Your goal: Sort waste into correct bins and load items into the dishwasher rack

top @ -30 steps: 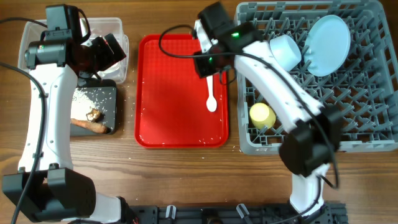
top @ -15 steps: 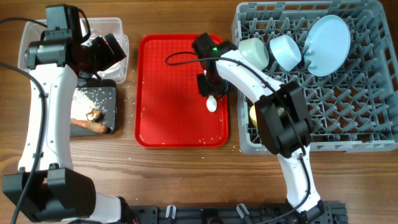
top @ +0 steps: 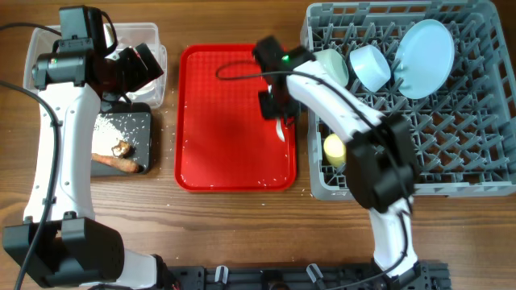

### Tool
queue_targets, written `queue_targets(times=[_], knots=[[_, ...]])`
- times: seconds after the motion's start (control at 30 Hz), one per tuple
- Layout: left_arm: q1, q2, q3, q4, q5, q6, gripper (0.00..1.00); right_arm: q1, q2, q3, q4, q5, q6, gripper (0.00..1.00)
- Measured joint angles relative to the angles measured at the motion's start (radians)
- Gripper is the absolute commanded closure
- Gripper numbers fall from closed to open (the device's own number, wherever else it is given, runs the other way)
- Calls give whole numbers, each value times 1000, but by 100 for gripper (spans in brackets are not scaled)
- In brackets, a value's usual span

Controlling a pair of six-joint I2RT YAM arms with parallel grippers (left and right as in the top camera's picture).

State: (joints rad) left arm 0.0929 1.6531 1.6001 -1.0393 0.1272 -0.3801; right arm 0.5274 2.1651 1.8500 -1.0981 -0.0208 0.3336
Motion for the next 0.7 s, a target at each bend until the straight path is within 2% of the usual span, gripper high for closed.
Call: queue_targets(times=[0.1, 0.17, 0.27, 0.33, 0.4, 0.47, 0.5, 0.53, 0.57, 0.63, 0.7], knots=[[0, 0, 0, 0, 0, 0, 0, -24, -250, 42, -49, 50, 15, 96], [0, 0, 0, 0, 0, 0, 0, -93, -409, 62, -166, 158, 48, 96], [0, 0, 0, 0, 0, 0, 0, -248, -488, 71, -304, 300, 2, 96], [0, 0, 0, 0, 0, 0, 0, -341, -477, -11, -269, 290, -148, 96], [0, 0, 0, 0, 0, 0, 0, -420, -466, -156, -150, 230, -262, 96], [0, 0, 0, 1, 0, 0, 0, -460, -458, -325, -70, 188, -333, 96], [0, 0, 0, 0, 0, 0, 0, -467, -455, -356, -60, 176, -343, 95], [0, 0, 0, 0, 0, 0, 0, -476, -455, -412, -22, 140, -355, 89], [0, 0, 0, 0, 0, 0, 0, -481, -454, -451, -11, 116, -361, 65], [0, 0, 0, 0, 0, 0, 0, -482, -453, -483, -3, 74, -367, 51], [0, 0, 0, 0, 0, 0, 0, -482, -453, -483, 0, 48, -373, 45]])
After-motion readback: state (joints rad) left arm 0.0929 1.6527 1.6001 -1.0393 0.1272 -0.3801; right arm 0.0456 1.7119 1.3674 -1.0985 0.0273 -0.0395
